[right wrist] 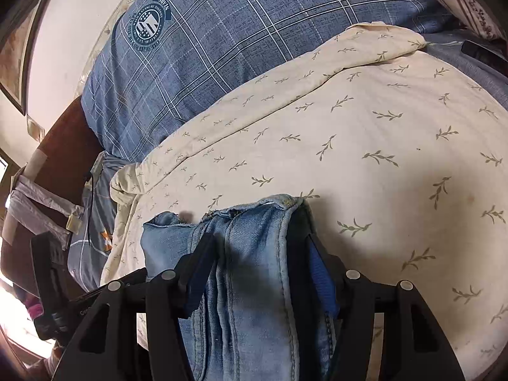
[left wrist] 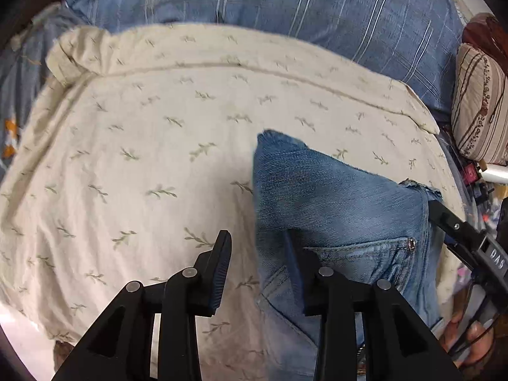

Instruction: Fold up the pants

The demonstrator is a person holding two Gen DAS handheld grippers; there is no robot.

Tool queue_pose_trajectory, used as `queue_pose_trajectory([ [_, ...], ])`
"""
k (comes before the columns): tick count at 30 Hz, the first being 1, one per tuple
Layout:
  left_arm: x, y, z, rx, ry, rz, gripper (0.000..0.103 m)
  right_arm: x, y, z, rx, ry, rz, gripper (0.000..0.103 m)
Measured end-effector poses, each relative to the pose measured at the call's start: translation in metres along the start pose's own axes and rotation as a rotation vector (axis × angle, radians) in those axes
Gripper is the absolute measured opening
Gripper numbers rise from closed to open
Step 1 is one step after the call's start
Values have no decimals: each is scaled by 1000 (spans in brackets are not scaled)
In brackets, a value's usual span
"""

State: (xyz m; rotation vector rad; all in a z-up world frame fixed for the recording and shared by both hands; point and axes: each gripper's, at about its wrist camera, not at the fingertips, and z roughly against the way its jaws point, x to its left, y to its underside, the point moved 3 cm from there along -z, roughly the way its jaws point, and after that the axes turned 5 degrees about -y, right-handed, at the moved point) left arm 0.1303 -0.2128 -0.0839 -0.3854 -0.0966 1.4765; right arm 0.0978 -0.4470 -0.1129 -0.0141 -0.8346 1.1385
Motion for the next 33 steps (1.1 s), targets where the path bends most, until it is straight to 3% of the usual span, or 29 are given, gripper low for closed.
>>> queue_pose_trajectory([
  [2,0,-6,-2,54,79,24,12,13,-1,1,12,-17,59,21],
  [3,-2,-10,-2,76,115,27,4,24,-2,5,3,16,118,21],
  [6,-5,-24,-2,65,146,30,4,48,-9,14,-44,67,251,19],
  [8,-6,-29,-14,89,134,26,5,27,-14,0,-1,133,223,20],
  [10,0,-29,-13,95,150,47,5,10,-10,-12,47,122,161,25],
  [14,25,-17,3,95,172,46,15,-5,1,18,-11,-9,49,42],
  [16,34,-5,3,140,206,59,26,-19,9,29,-6,-33,-15,53],
  [20,32,21,-7,190,285,62,41,-30,42,41,28,-126,-83,53],
  [21,29,23,-11,191,280,55,47,-27,47,39,43,-149,-80,53],
  [22,27,26,-14,197,274,49,46,-22,53,35,58,-156,-60,53],
  [23,22,27,-16,214,278,35,45,-13,59,29,73,-95,1,45],
  [24,19,26,-12,204,264,20,44,-3,63,26,79,-27,70,23],
  [26,16,24,-4,189,258,-5,42,22,65,30,68,24,188,9],
  [30,16,34,-4,178,249,-19,43,40,65,55,-7,130,312,7],
  [33,15,41,-8,173,233,-33,44,19,81,28,97,200,297,15],
])
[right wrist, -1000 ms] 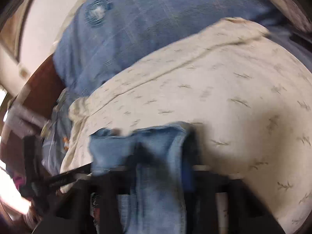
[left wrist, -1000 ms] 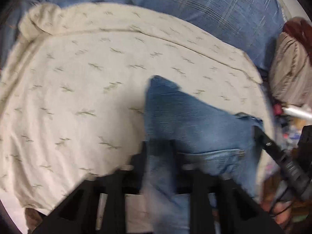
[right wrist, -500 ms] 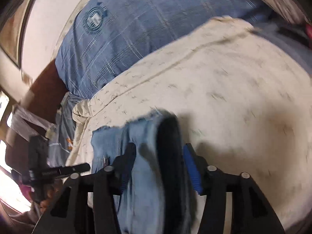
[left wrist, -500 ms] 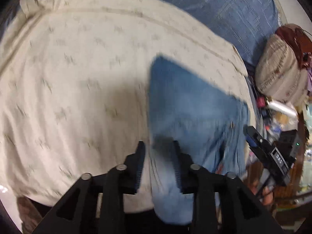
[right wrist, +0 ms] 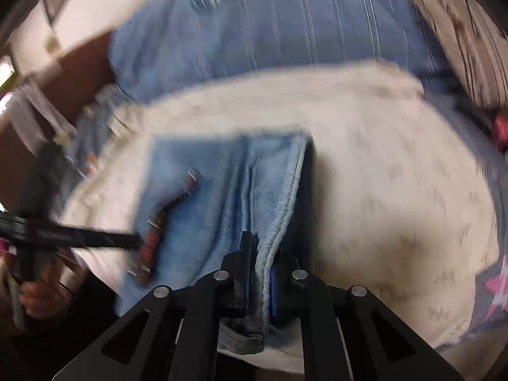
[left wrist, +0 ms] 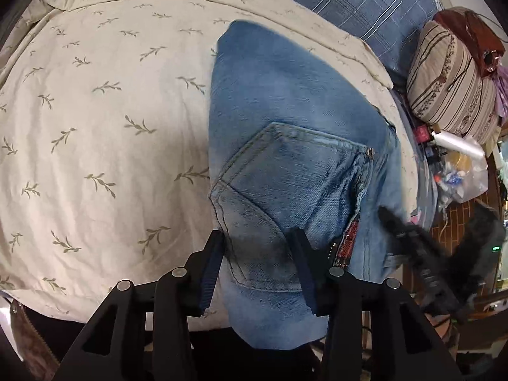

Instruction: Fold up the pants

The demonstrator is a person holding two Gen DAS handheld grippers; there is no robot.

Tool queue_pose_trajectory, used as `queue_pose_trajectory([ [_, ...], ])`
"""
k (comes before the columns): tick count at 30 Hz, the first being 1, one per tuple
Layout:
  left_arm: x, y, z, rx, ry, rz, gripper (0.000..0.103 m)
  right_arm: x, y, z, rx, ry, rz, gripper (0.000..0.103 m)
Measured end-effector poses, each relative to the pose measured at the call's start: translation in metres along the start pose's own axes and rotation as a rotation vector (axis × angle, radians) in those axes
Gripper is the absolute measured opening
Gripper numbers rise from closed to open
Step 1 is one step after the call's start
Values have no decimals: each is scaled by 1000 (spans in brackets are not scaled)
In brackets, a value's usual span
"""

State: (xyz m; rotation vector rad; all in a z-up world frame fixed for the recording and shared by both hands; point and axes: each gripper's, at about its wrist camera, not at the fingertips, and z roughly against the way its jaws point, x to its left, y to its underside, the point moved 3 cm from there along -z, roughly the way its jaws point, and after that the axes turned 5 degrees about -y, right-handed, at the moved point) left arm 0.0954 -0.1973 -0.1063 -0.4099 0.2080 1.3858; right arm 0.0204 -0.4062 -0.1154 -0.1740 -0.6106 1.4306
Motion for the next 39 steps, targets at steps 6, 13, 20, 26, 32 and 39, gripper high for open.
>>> queue_pose_trajectory([
  [6,9,6,44,-105,-10,-29,39,-14,-16,27,-102,-133,-123,42],
  [13,16,-24,52,-148,-5,68,40,-36,-51,16,-139,-232,-272,55],
  [20,-35,-74,4,-136,-112,-47,40,-12,-82,-9,-158,-117,-132,16],
  [26,-40,-73,7,-138,-133,-87,42,-48,-70,-18,-96,-148,-239,47],
  [32,7,-35,12,-25,88,56,55,-77,-44,-6,-63,-322,-355,71],
  [39,11,-25,-23,82,159,103,61,-37,-21,-23,1,-501,-291,81],
])
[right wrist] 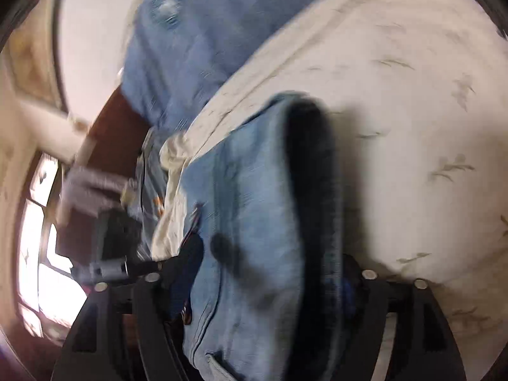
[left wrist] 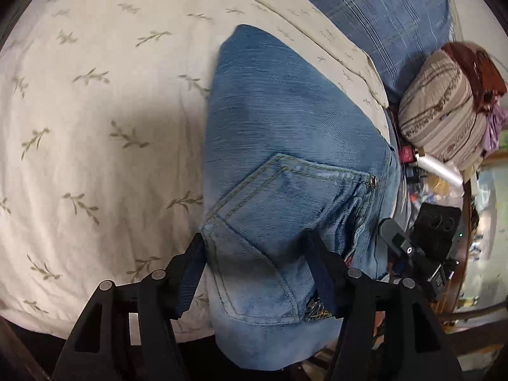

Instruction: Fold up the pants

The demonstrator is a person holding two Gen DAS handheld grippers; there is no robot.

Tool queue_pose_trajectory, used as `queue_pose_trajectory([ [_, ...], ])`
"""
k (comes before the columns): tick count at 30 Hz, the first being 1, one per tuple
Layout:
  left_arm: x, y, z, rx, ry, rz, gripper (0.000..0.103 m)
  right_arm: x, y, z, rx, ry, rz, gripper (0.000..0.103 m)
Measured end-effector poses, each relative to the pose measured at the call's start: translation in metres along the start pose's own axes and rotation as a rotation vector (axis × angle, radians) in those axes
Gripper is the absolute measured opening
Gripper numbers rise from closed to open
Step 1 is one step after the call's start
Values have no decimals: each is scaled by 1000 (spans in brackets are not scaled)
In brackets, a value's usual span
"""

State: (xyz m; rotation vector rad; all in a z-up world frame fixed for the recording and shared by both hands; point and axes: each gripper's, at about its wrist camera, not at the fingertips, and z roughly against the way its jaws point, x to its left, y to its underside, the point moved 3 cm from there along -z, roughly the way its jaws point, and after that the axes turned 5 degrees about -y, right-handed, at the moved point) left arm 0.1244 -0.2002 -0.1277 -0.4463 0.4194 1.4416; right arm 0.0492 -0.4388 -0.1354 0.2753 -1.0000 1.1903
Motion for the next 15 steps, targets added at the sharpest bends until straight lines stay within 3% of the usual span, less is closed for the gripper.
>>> queue_pose_trajectory([
  [2,1,-2,-3,9,4,3,61,-5,1,-6,22,90,7,75],
  [4,-1,-1,-2,5,-10,-11,53,3,2,-5,14,151,32,70],
  [8,-8,4,10,-37,-51,-96,39,53,8,-7,33,330,193,52],
  [12,-1,-2,43,-98,-56,-91,35,91,-9,-13,25,317,239,47],
  [15,13,-30,85,-213,-90,-70,35,115,-39,-35,6,254,257,47],
])
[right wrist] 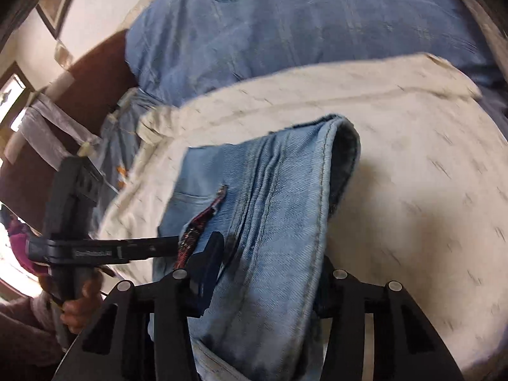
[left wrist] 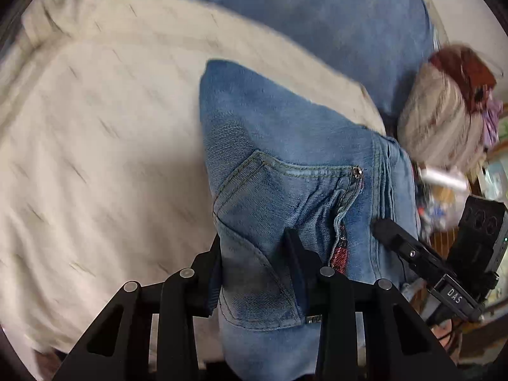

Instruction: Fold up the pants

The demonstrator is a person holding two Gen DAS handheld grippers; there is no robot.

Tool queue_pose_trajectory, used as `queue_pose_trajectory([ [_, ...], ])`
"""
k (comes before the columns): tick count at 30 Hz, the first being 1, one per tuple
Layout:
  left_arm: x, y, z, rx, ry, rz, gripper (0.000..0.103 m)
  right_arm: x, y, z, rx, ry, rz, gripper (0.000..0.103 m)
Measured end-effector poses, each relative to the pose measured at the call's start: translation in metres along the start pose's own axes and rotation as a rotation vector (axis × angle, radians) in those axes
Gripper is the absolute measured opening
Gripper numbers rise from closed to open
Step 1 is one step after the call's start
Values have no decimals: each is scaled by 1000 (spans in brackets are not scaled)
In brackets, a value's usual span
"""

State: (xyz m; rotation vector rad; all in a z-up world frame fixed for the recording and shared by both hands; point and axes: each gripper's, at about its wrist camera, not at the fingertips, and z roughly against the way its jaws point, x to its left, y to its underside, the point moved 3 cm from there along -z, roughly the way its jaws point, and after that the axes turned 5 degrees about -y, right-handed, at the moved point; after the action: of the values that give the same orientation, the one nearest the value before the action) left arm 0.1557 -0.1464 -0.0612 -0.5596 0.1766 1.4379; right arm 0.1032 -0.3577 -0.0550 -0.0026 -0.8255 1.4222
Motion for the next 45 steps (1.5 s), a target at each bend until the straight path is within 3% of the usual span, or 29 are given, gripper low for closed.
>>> queue_pose_trajectory([
  [6,22,-64,53,-190,-156,-29,39,34,-76,-59,-79,-79,24,47],
  [9,39,-86,35,-237,-361,-81,51,33,-93,-108,-62,113,105,49],
  [11,45,-87,10,-212,-510,-102,45,27,-91,-146,25,299,181,50],
  [12,49,-85,-2,-185,-548,-116,43,24,-88,-156,61,354,198,49],
  [13,49,-82,-5,-181,-541,-122,43,23,-86,-159,64,350,196,51],
  [16,37,-68,2,-275,-525,-134,46,29,-83,-139,13,321,174,53],
  [17,38,-62,10,-292,-521,-134,47,33,-81,-131,8,326,176,60],
  [18,36,-56,16,-307,-513,-122,53,38,-80,-122,2,337,179,71],
  [20,52,-39,36,-335,-496,-85,65,46,-74,-108,-11,340,182,84],
  [22,52,-29,44,-384,-494,-71,66,53,-71,-97,-15,341,176,92],
  [24,48,-10,58,-446,-538,-86,66,62,-60,-85,-8,362,162,102],
  [27,40,15,73,-500,-585,-120,71,75,-39,-72,-6,395,152,103],
  [30,35,43,85,-517,-547,-125,75,82,-20,-64,29,460,155,103],
  [35,21,81,98,-477,-516,-157,81,99,7,-37,-53,512,197,103],
  [40,4,113,121,-568,-549,-212,81,107,21,-15,-111,515,185,103],
  [45,-6,143,128,-585,-539,-244,80,111,34,5,-146,540,181,103],
])
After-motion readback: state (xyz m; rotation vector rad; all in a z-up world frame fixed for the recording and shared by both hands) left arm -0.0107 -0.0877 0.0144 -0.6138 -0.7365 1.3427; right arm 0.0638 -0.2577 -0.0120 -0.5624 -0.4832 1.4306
